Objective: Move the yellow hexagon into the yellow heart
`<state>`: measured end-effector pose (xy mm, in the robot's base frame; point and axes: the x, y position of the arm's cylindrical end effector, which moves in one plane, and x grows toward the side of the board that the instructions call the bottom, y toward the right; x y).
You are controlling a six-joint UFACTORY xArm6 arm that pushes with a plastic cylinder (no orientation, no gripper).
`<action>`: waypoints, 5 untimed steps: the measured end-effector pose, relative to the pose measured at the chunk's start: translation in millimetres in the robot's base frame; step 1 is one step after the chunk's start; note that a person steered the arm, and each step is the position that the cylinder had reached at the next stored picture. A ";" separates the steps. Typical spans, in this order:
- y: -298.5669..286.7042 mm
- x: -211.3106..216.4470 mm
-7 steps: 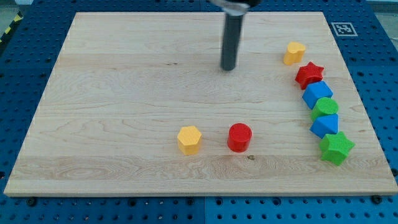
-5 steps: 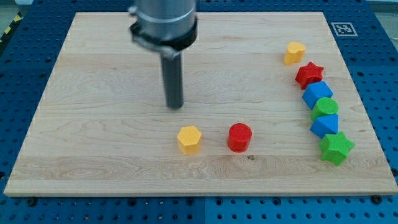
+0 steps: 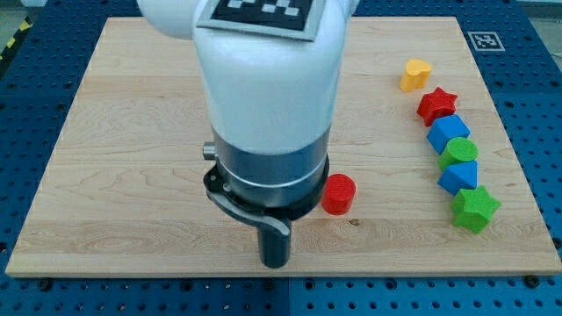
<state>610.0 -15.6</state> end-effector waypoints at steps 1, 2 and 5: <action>-1.2 -21.1; -3.2 -45.5; -14.9 -126.7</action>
<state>483.3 -30.4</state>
